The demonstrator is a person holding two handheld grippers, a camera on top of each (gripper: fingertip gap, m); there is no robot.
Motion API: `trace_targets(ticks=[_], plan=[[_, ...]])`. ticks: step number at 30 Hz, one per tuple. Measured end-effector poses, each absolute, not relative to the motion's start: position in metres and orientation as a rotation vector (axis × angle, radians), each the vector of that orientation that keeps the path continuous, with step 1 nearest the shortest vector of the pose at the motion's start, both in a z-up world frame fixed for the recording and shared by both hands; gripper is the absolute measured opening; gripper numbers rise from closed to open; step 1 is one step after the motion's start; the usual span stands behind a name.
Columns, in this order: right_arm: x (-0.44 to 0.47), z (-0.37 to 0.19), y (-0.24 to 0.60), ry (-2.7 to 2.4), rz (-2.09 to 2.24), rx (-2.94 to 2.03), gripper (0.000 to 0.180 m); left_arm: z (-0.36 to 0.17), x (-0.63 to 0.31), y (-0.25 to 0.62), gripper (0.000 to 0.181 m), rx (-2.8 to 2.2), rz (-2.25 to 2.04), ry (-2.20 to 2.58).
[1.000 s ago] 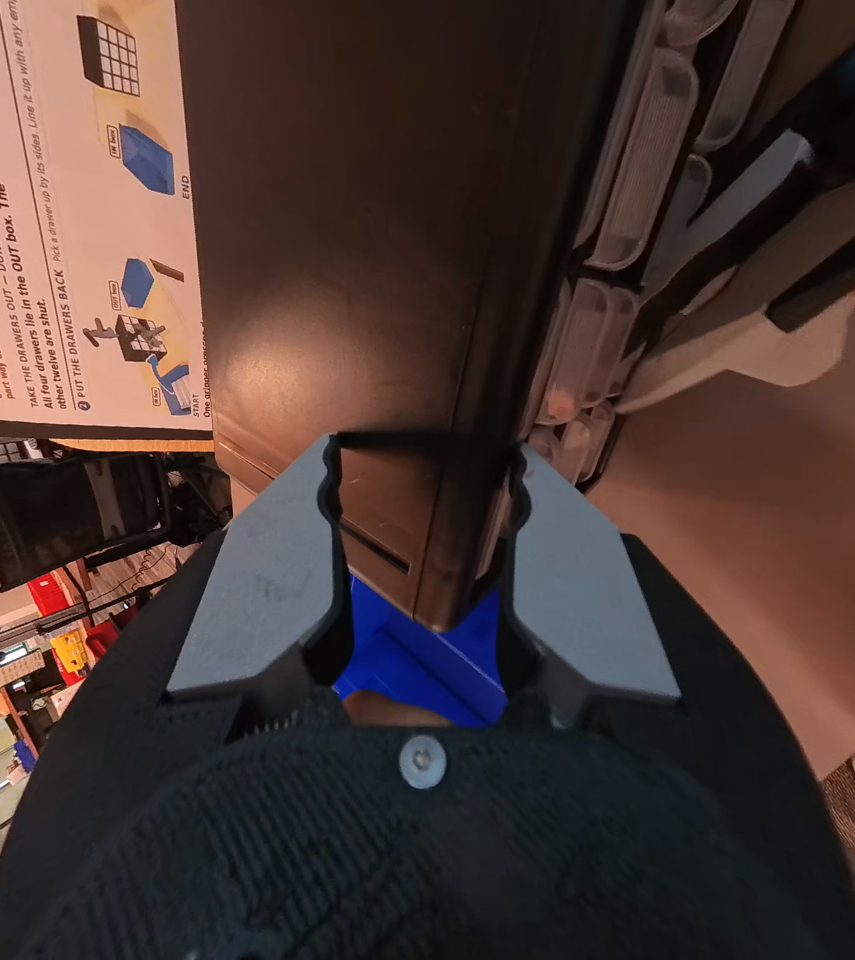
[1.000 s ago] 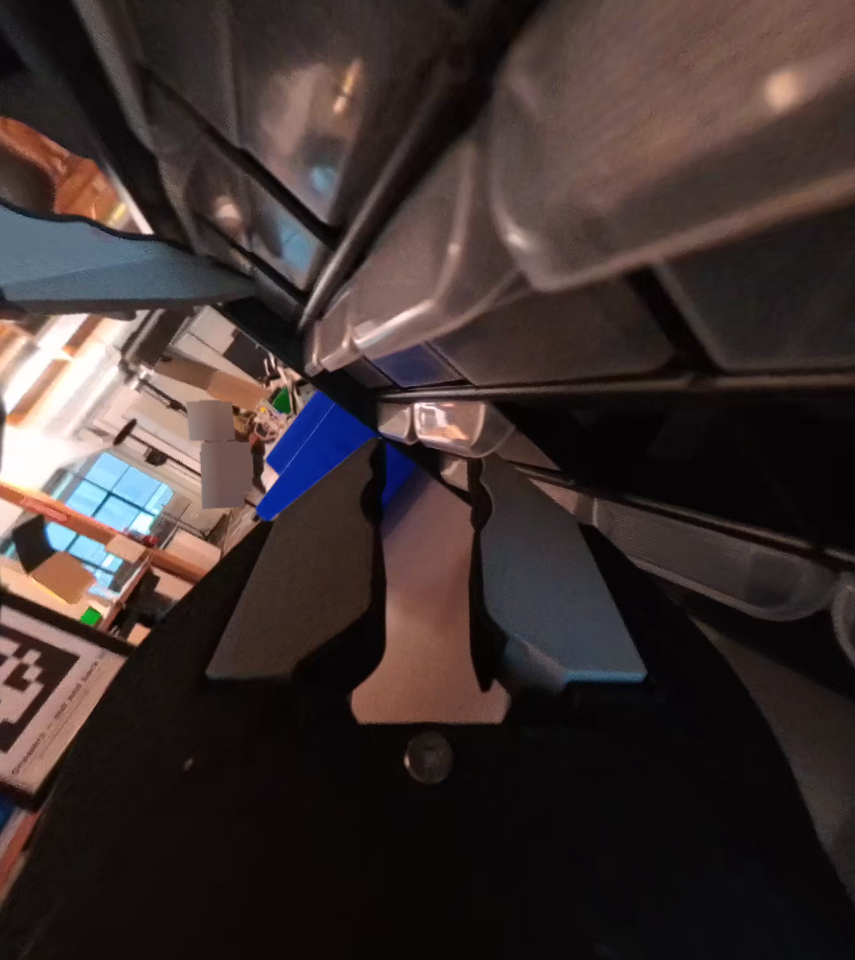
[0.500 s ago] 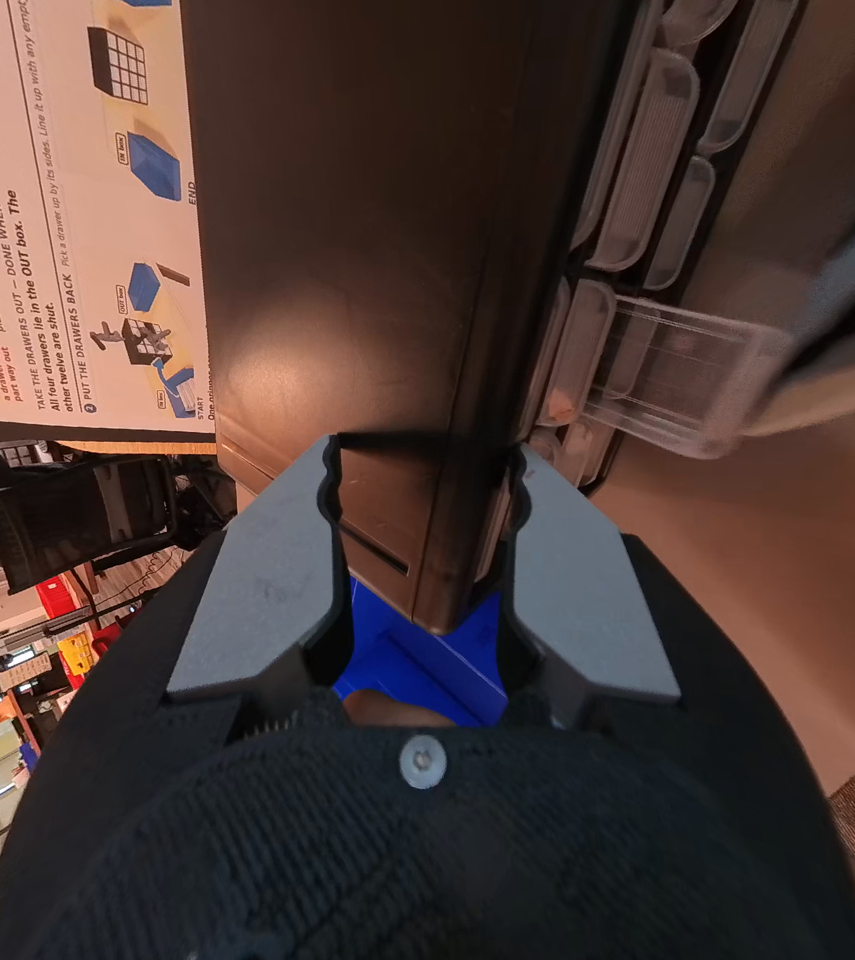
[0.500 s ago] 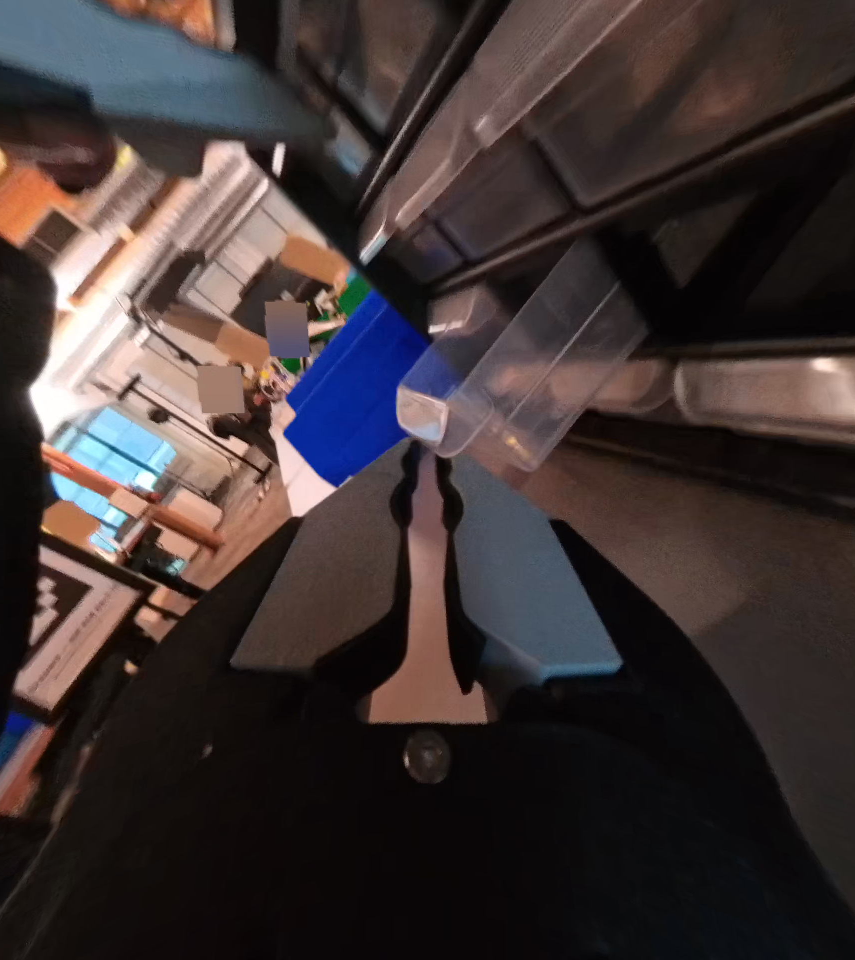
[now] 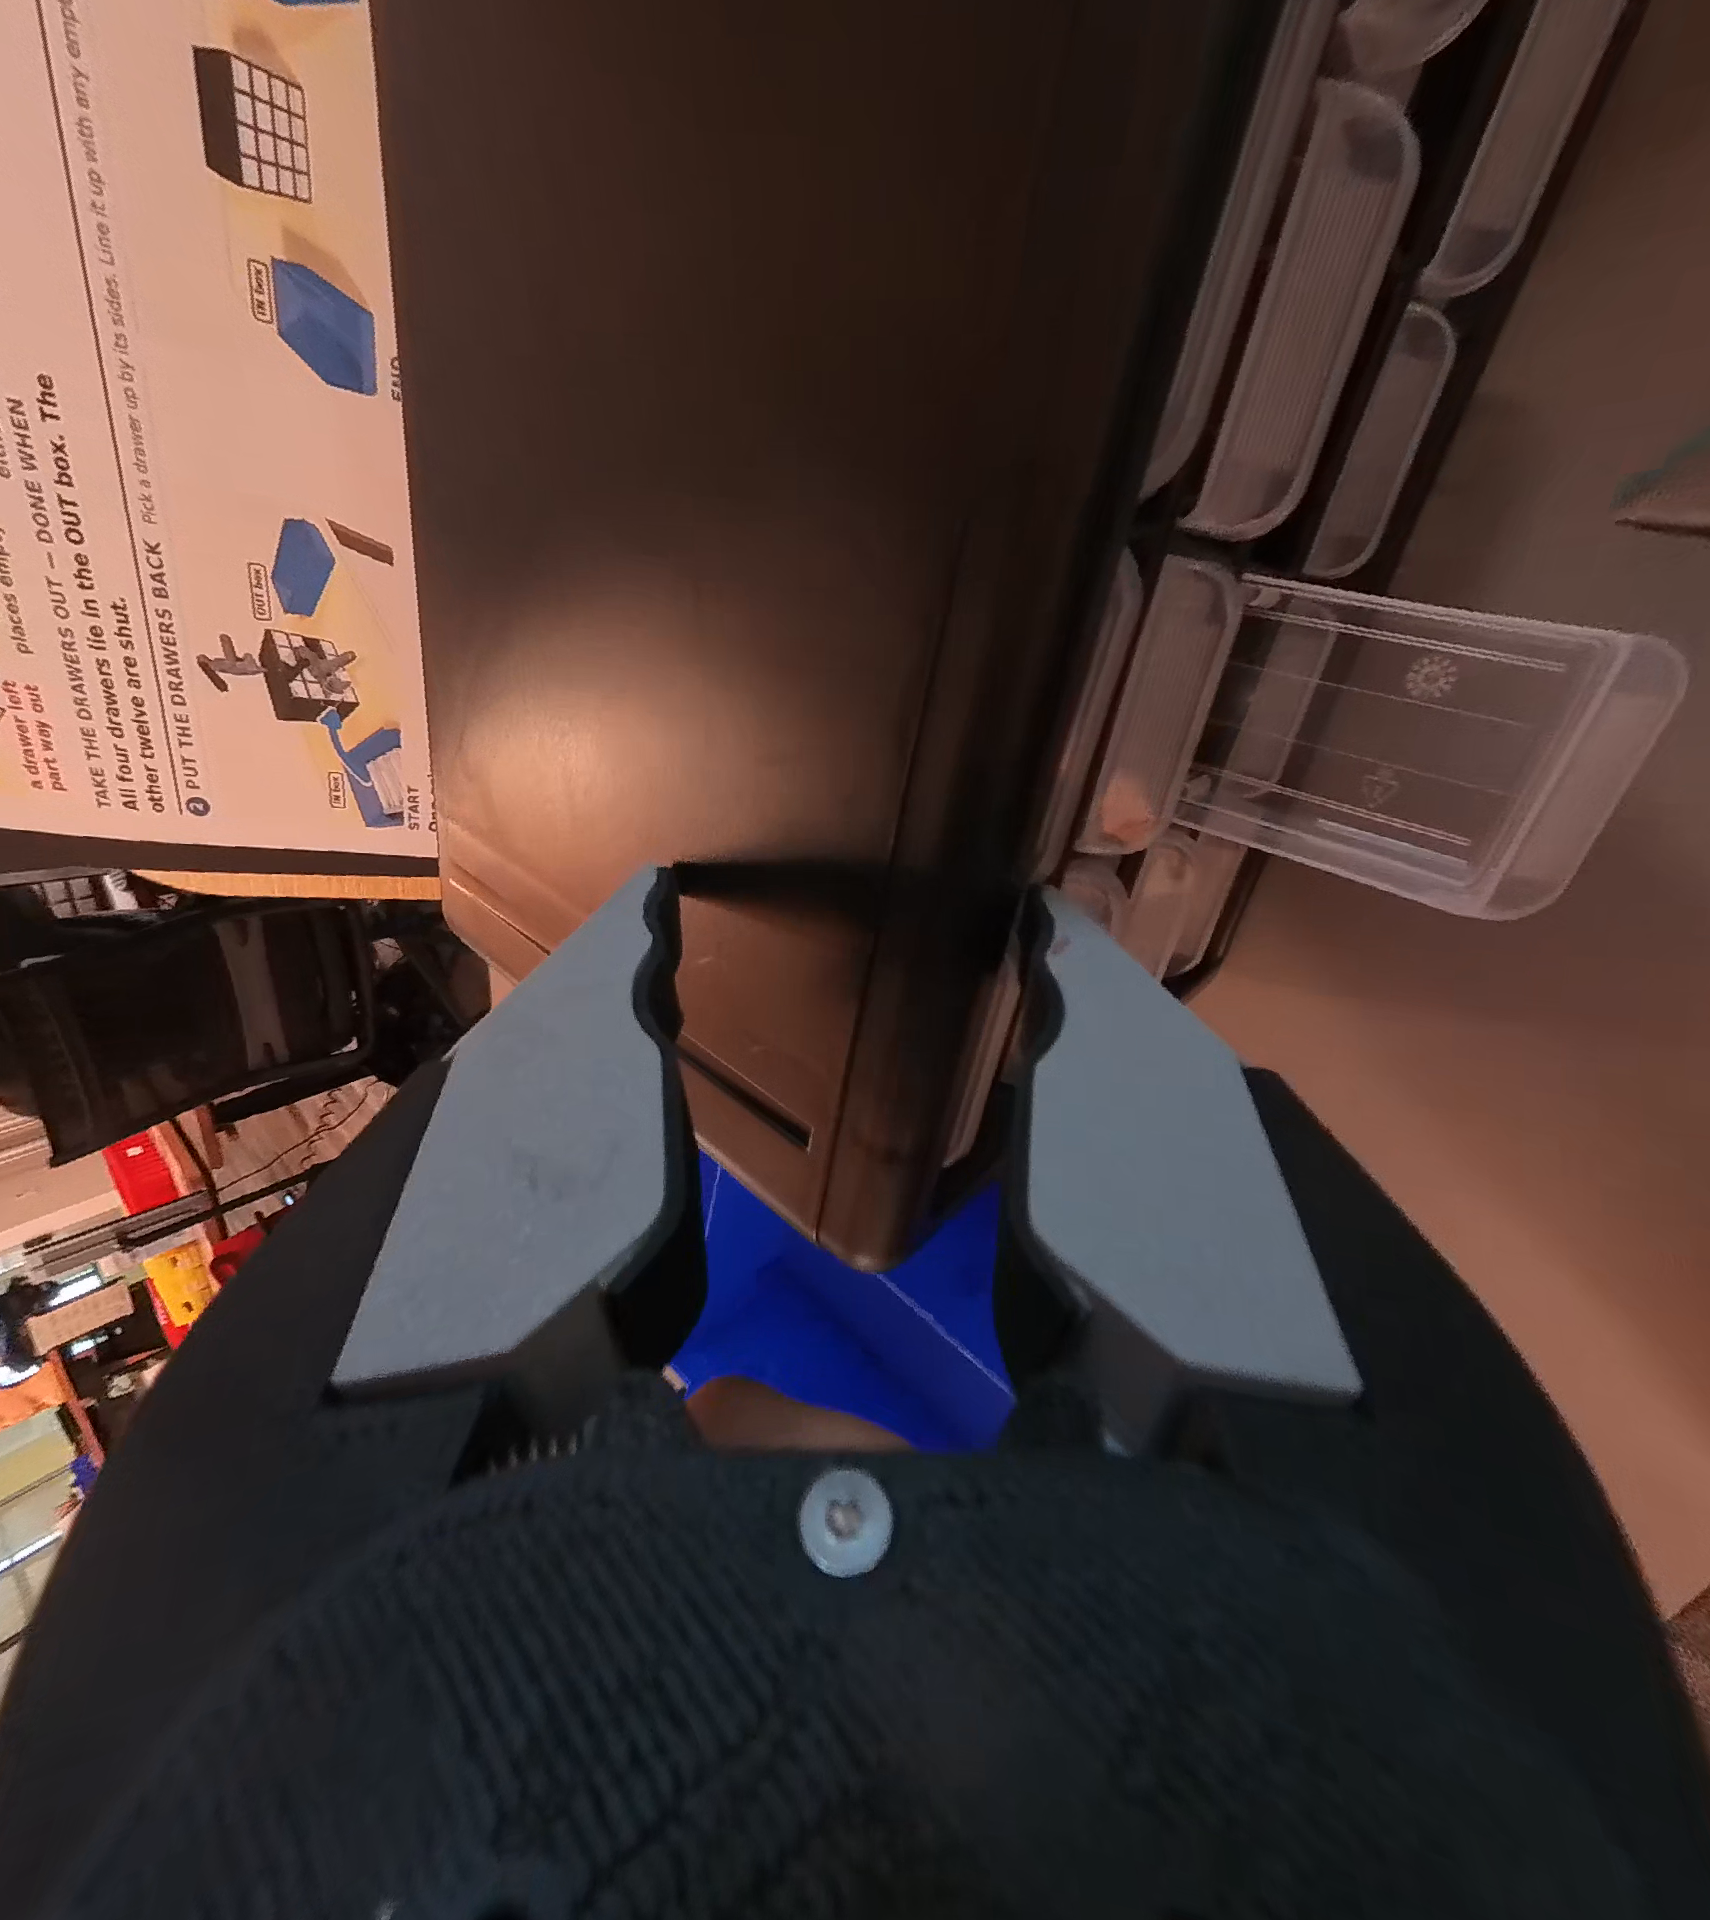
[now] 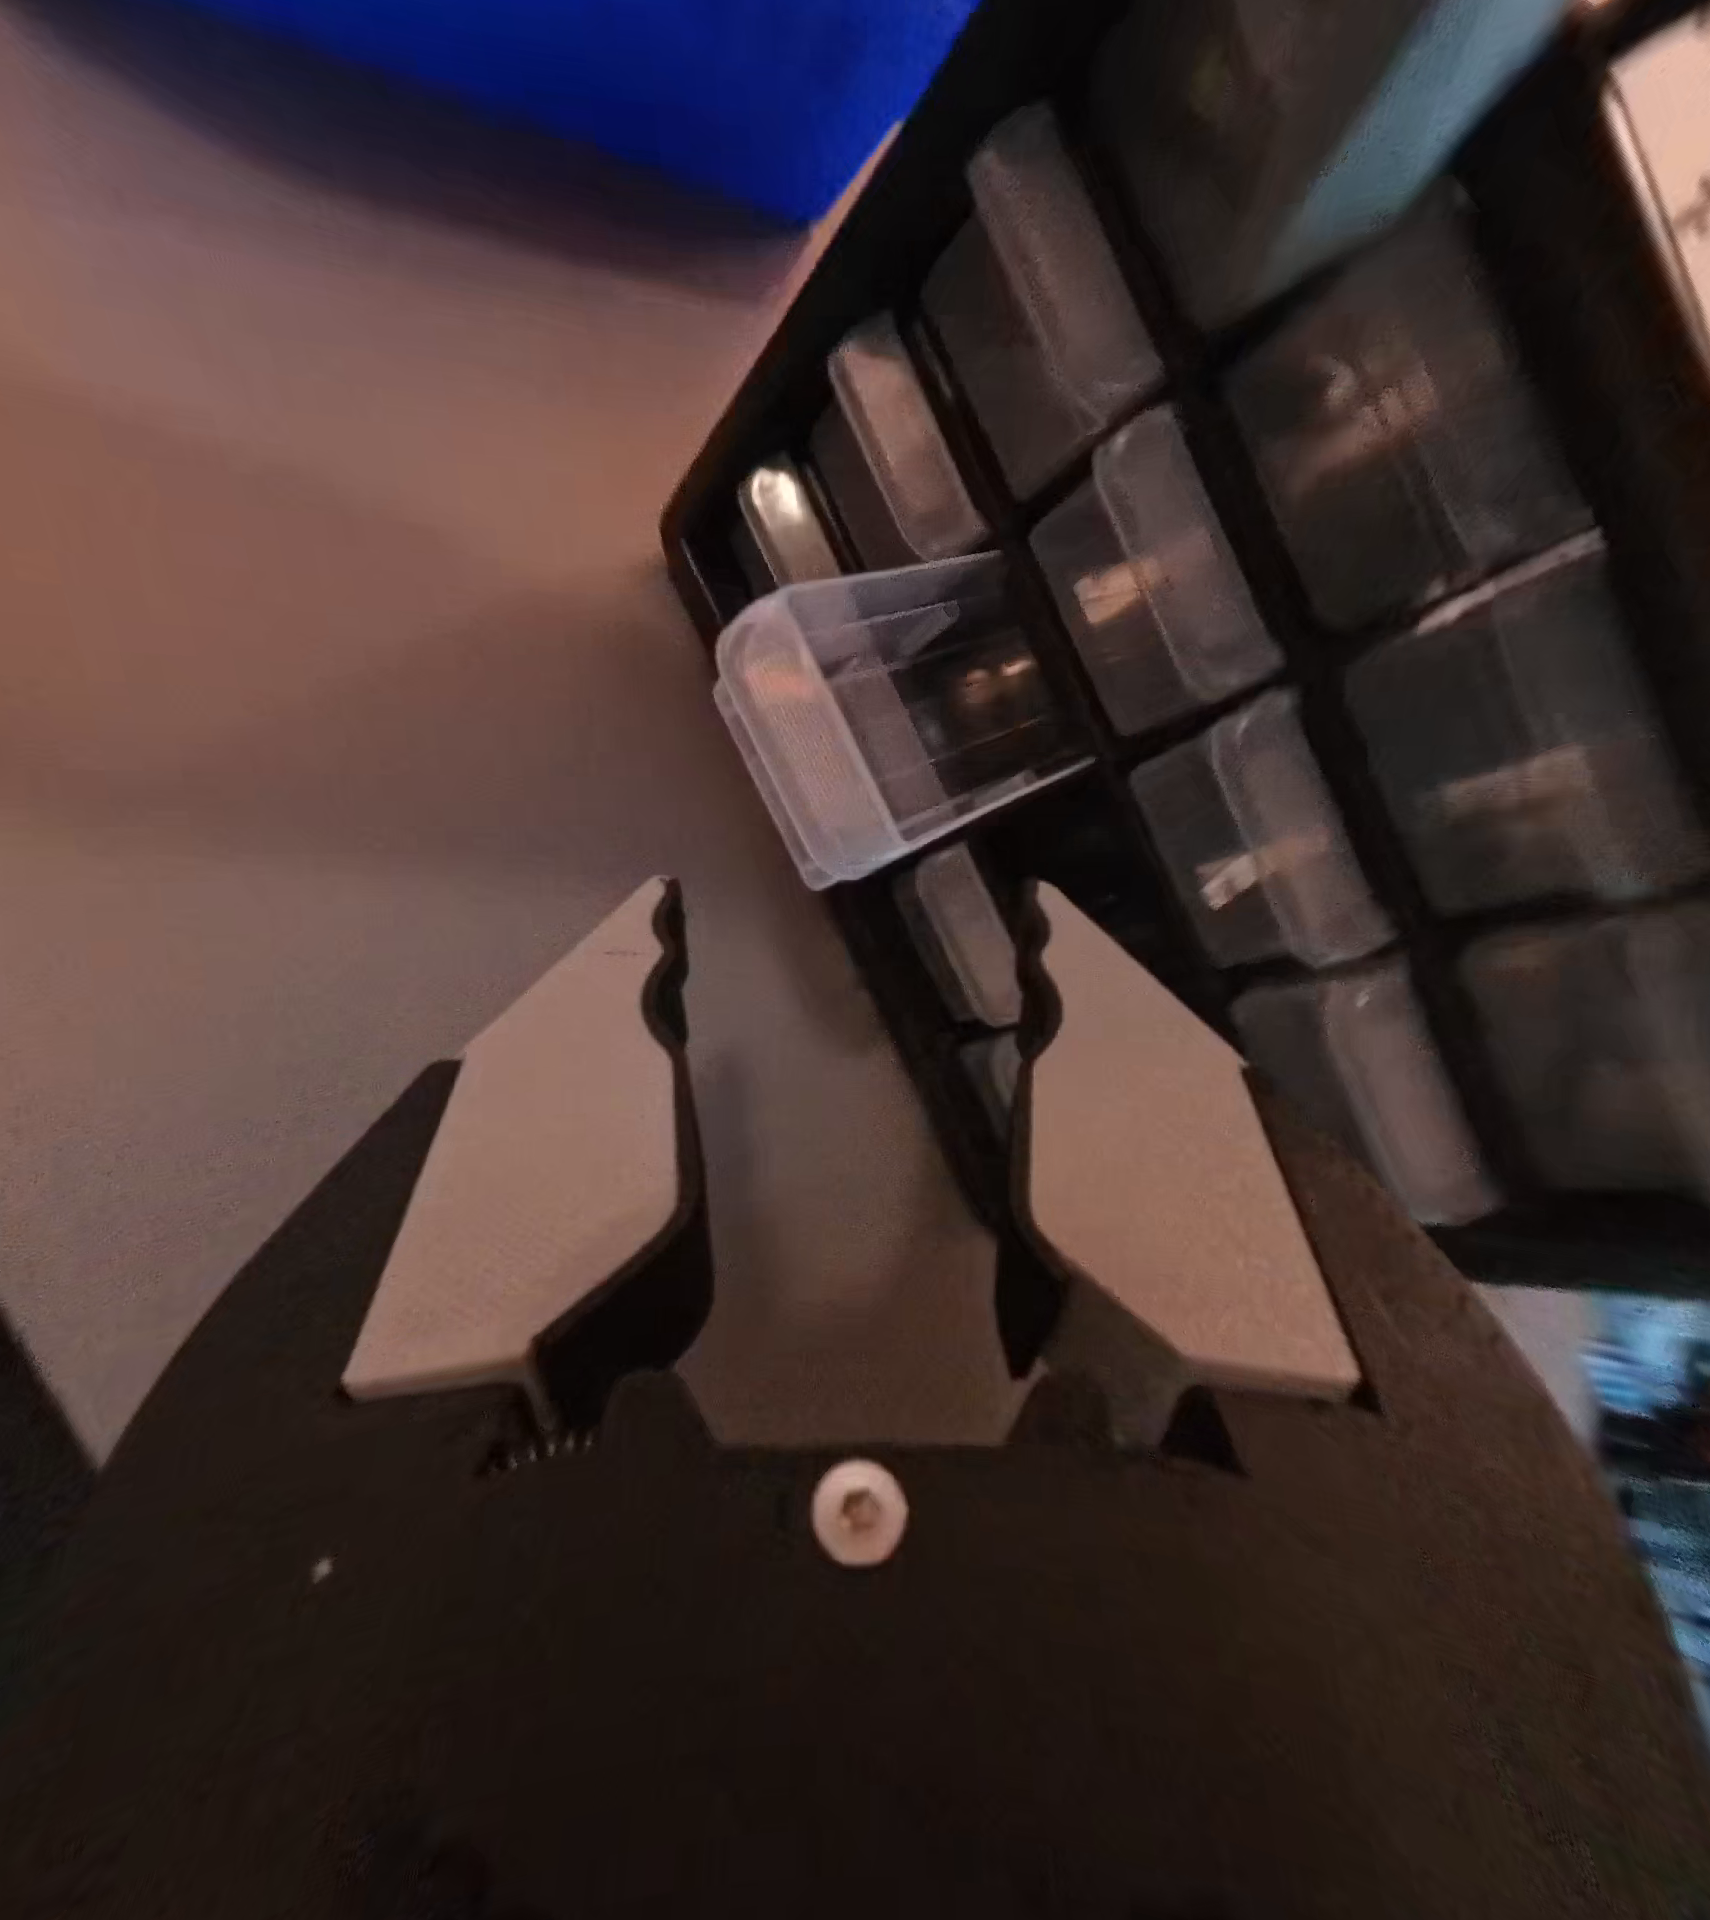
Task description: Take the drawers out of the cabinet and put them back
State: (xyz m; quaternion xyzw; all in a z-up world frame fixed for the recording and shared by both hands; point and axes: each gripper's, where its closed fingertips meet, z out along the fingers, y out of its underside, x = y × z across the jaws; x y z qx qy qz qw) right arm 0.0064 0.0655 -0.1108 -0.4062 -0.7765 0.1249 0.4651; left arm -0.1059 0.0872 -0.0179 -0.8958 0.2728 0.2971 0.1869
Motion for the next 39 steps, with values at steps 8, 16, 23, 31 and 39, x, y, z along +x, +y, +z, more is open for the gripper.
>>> trace_targets(ticks=[8,16,23,31,39], plan=[[-0.03,-0.12,0.078,-1.889,-0.306,-0.492,0.067,-0.018,-0.106,0.087,0.065,-2.525,0.87,0.776],[-0.04,-0.14,0.089,-1.919,-0.353,-0.513,0.038,-0.018,-0.107,0.087,0.064,-2.528,0.881,0.792],[0.003,-0.137,0.048,-1.992,-0.274,-0.472,0.038,-0.018,-0.107,0.087,0.064,-2.524,0.877,0.794],[0.072,-0.125,-0.006,-2.144,0.168,-0.678,0.036,-0.018,-0.107,0.087,0.065,-2.521,0.882,0.787],[0.182,-0.02,0.185,-1.647,0.1,-1.364,0.037,-0.018,-0.107,0.088,0.064,-2.504,0.86,0.789]])
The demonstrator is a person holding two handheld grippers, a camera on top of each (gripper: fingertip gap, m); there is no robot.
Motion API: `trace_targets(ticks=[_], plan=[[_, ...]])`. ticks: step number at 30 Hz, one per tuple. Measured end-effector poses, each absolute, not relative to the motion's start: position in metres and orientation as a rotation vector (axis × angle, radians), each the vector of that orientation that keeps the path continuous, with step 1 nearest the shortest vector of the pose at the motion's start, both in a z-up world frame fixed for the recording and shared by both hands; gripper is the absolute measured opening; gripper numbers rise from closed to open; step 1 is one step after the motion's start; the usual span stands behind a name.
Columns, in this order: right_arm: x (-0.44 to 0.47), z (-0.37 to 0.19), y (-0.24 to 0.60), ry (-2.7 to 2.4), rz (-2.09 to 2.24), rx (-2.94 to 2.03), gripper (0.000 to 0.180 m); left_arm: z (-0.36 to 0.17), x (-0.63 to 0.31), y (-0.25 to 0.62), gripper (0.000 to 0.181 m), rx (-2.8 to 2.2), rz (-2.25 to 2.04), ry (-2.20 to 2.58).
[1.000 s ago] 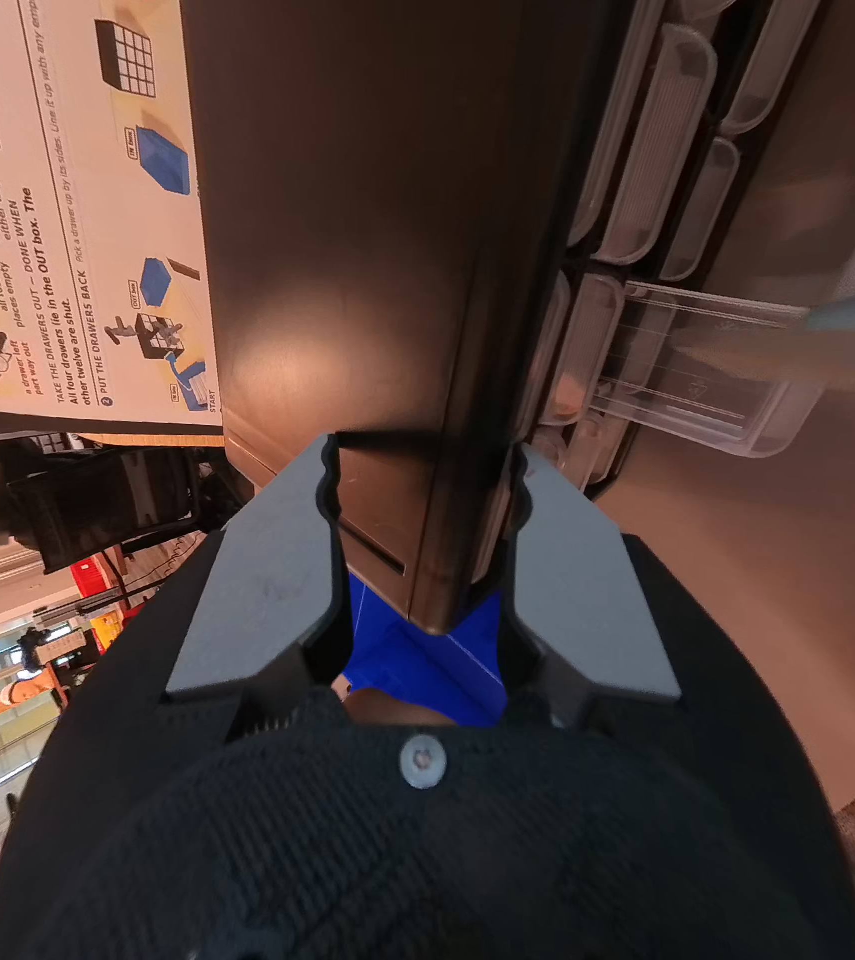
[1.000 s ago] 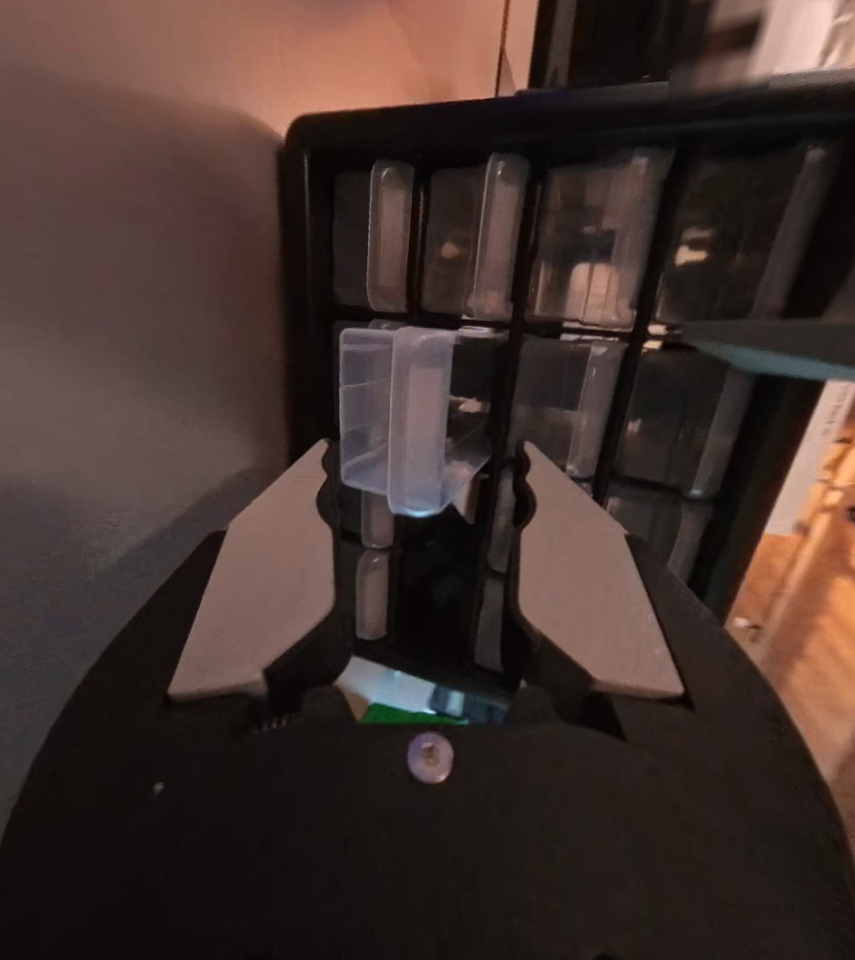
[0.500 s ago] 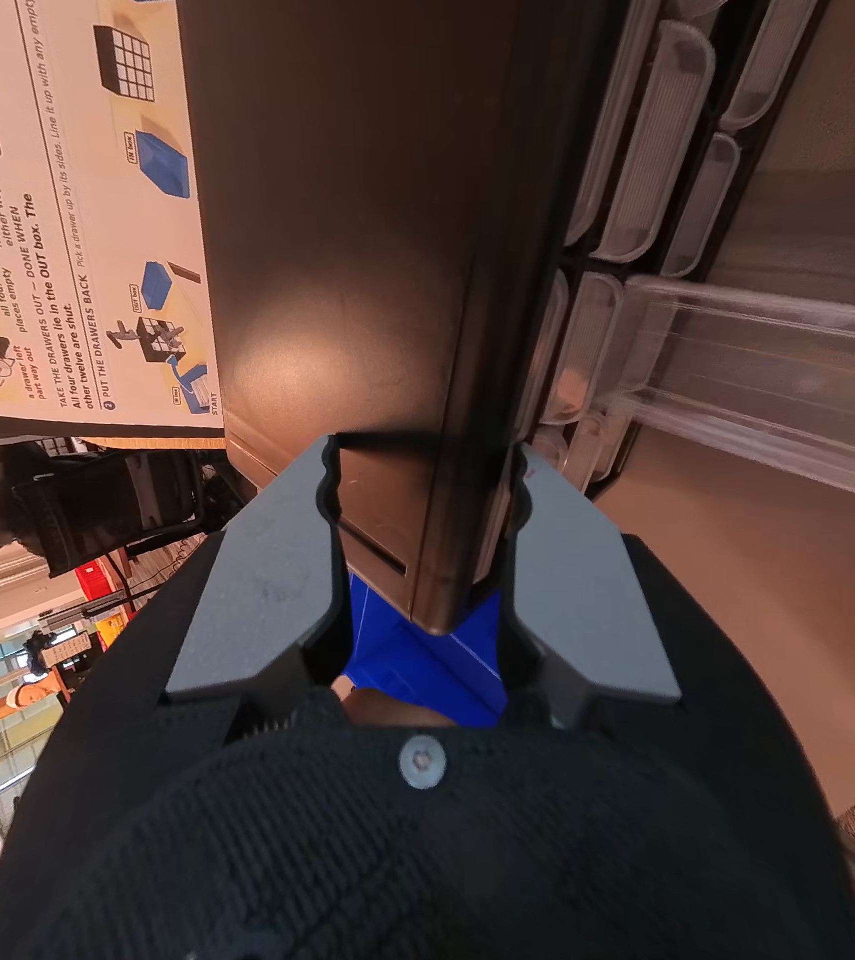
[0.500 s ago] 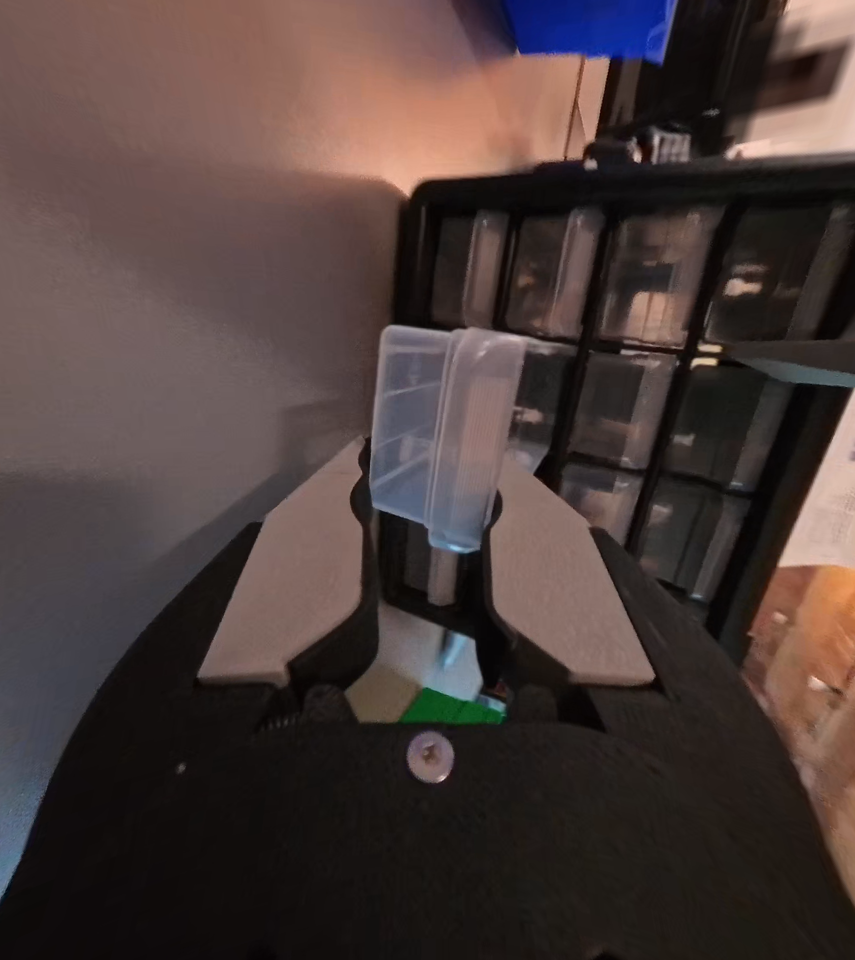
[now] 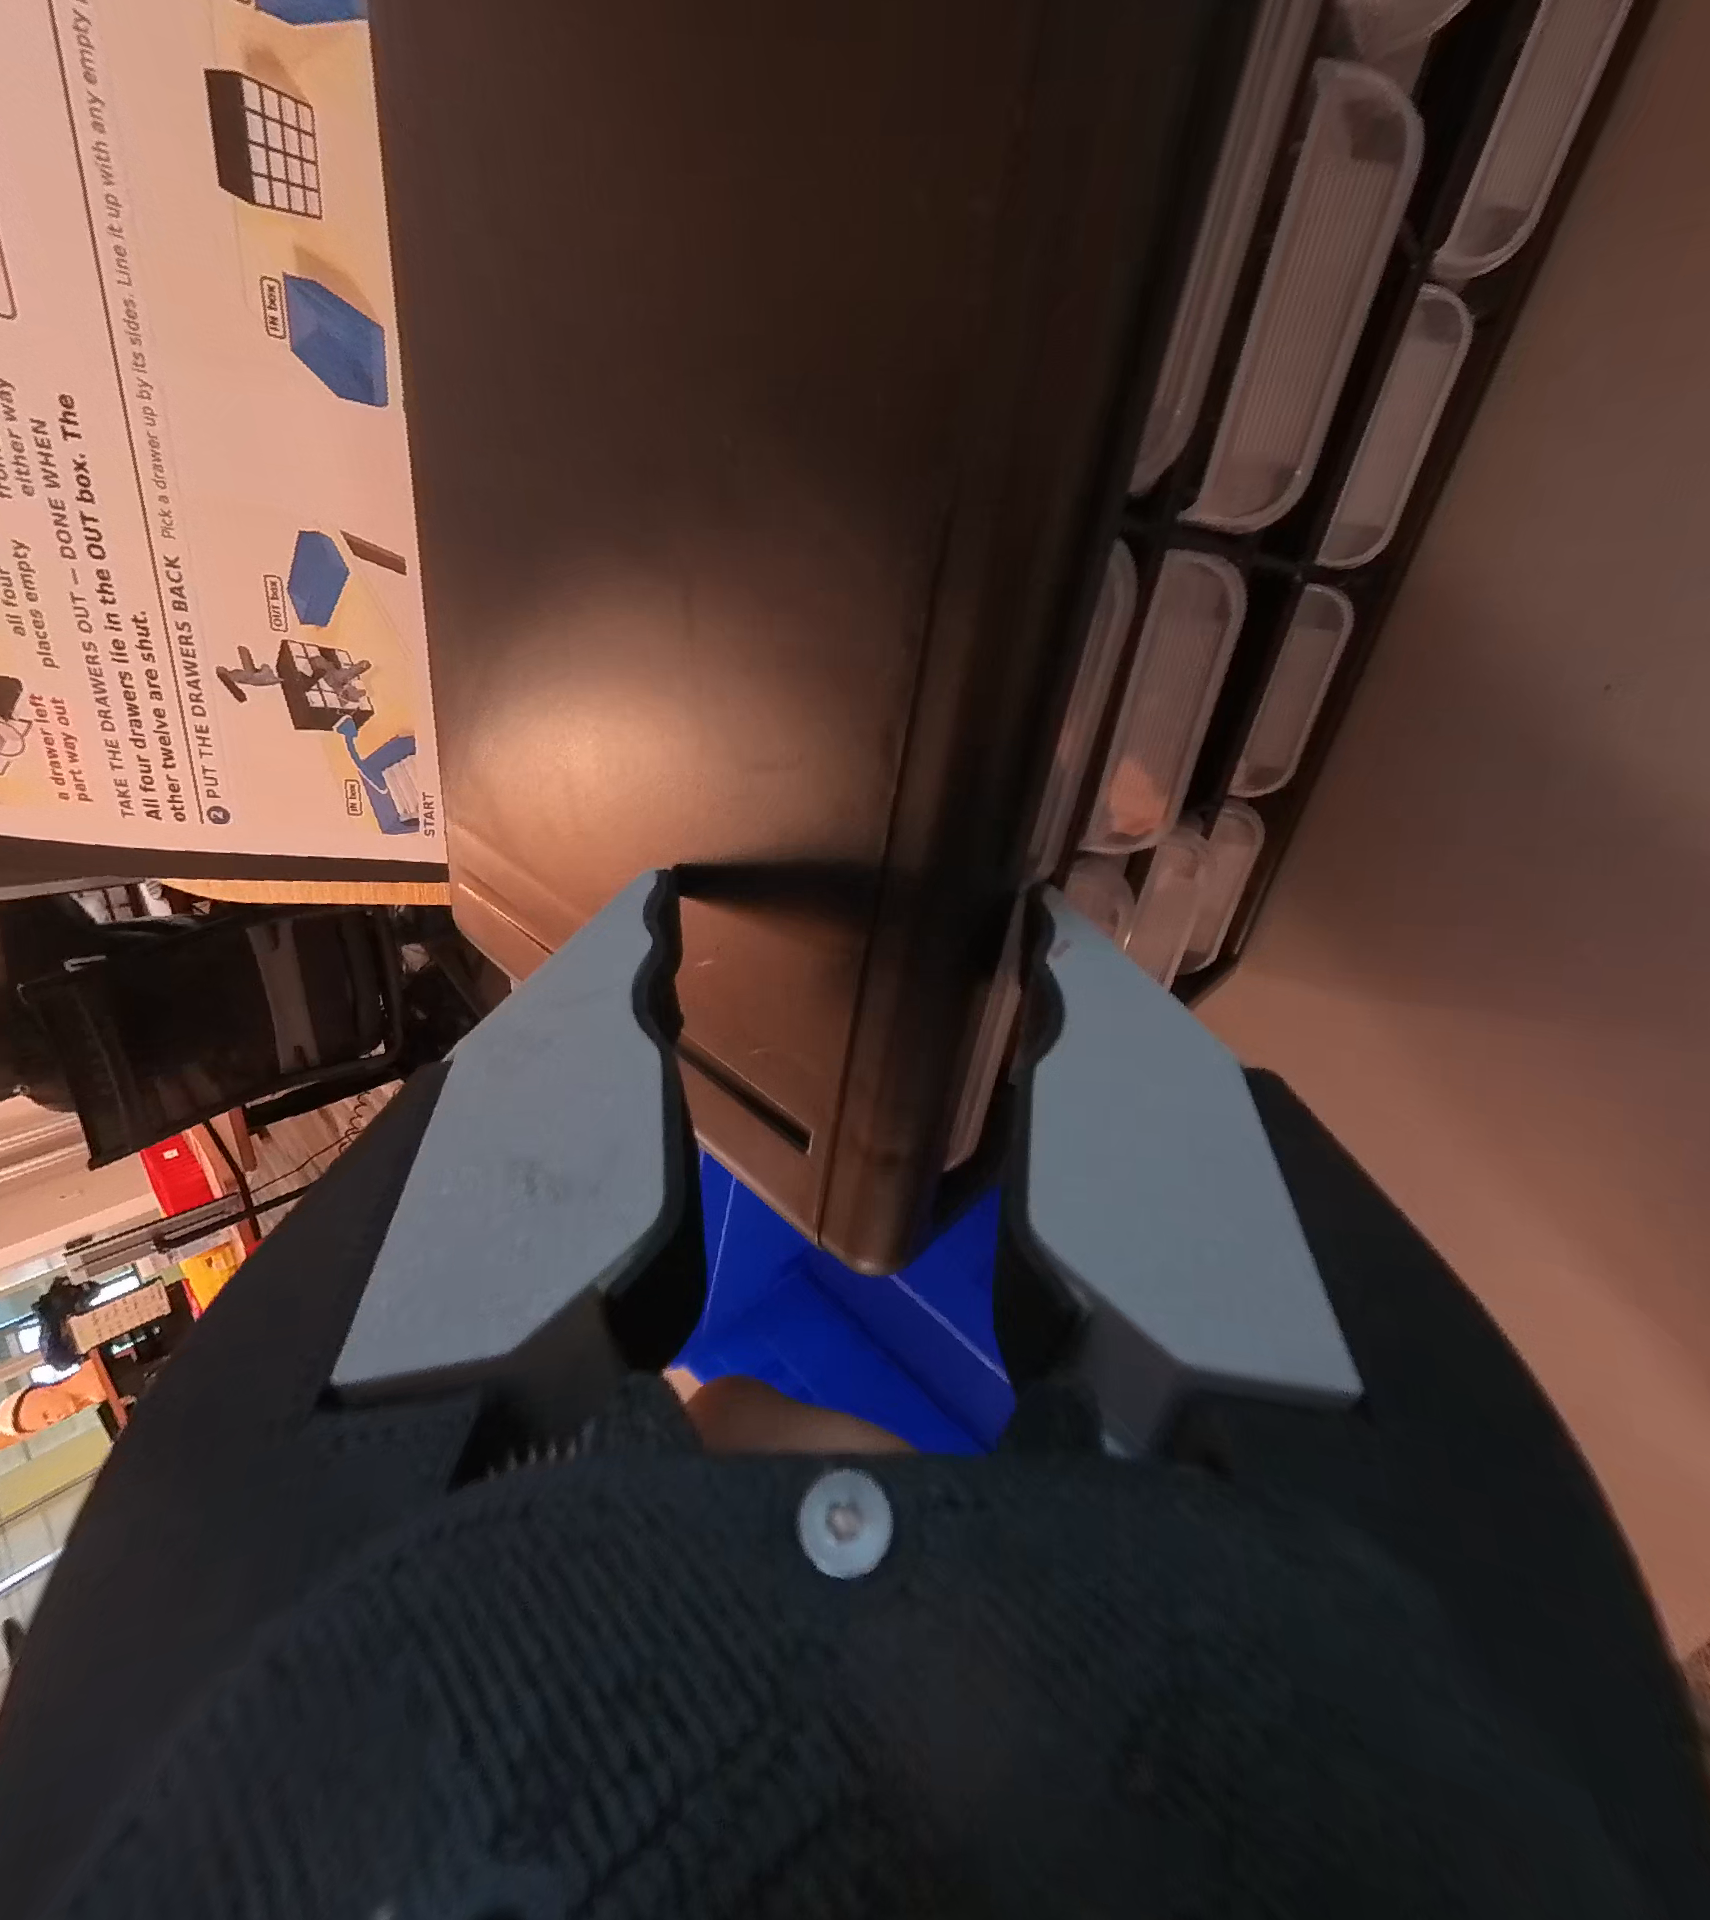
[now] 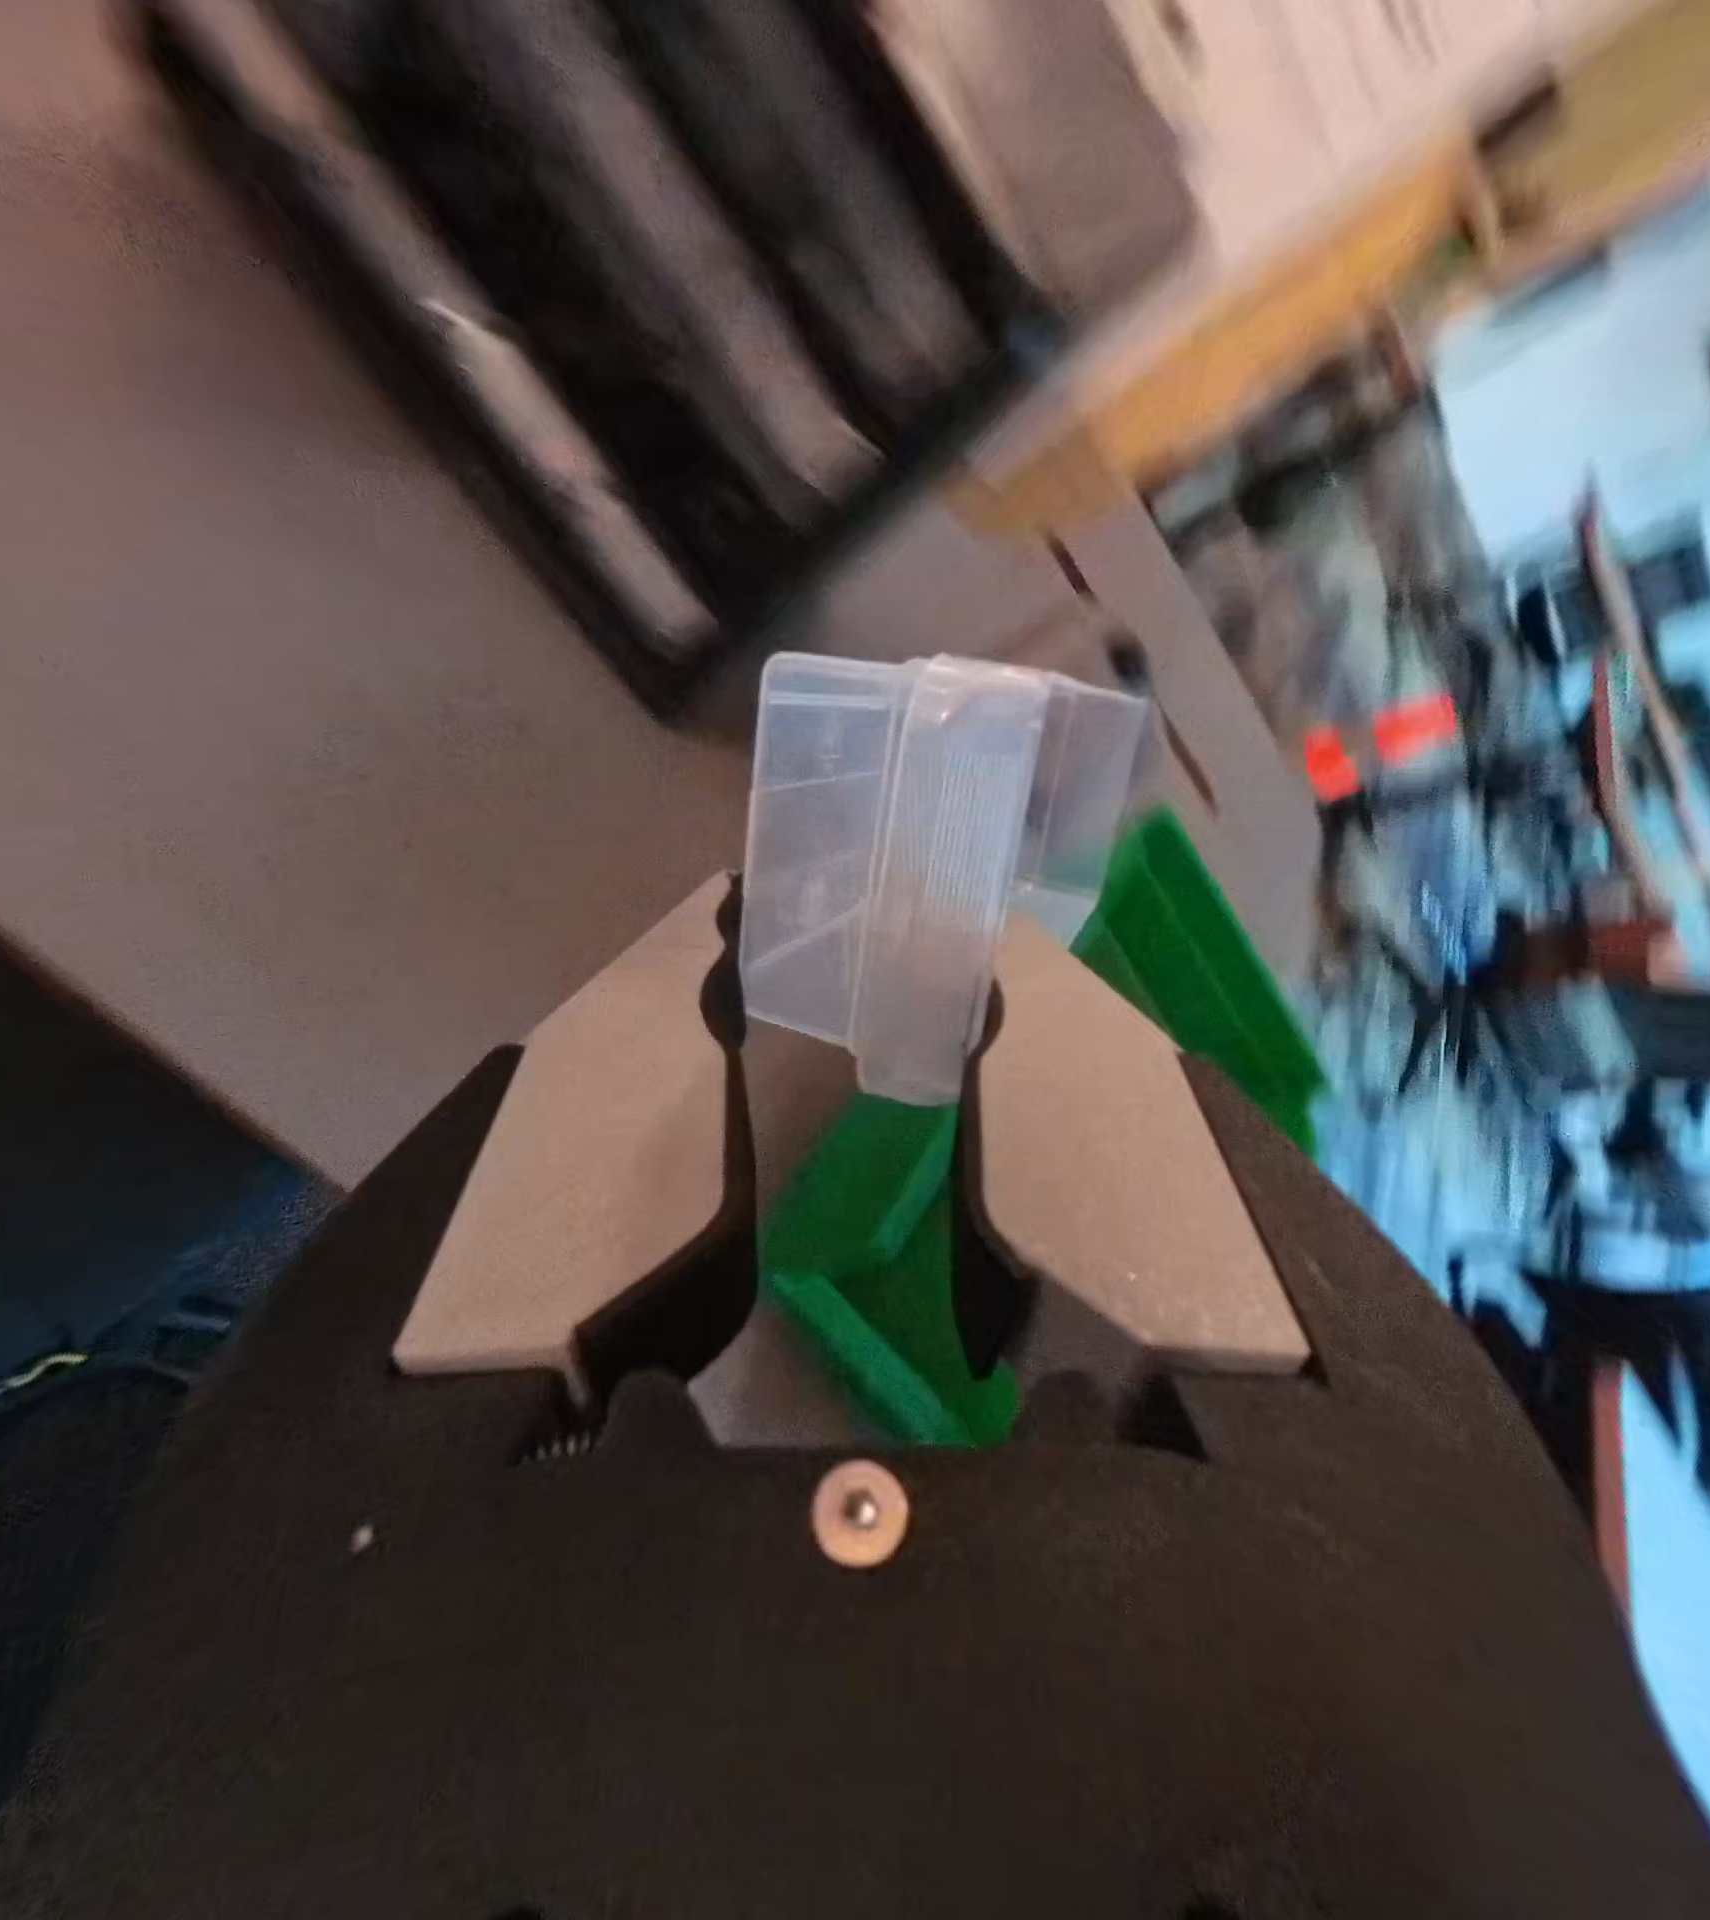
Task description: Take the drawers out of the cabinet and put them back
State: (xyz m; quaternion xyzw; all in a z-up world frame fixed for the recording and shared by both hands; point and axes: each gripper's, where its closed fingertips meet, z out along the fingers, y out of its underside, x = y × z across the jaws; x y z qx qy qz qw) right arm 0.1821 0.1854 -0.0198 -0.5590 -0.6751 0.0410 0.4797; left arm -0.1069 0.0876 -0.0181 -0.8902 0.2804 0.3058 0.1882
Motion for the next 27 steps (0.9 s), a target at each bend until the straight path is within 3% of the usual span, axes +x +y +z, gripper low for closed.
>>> trace_targets(ticks=[3,6,13,18,27], plan=[[0.237,-0.035,0.273,-1.468,-0.001,-1.731,0.037,-0.018,-0.107,0.088,0.064,-2.498,0.855,0.782],[0.267,-0.087,0.322,-1.45,-0.087,-2.006,0.037,-0.018,-0.107,0.087,0.065,-2.501,0.865,0.78],[0.236,-0.168,0.349,-1.637,-0.14,-2.117,0.036,-0.018,-0.107,0.087,0.064,-2.548,0.905,0.809],[0.208,-0.19,0.344,-1.693,0.051,-2.199,0.059,-0.018,-0.107,0.087,0.064,-2.554,0.907,0.808],[0.276,-0.168,0.338,-1.908,-0.056,-2.125,0.021,-0.018,-0.107,0.087,0.064,-2.525,0.889,0.79]])
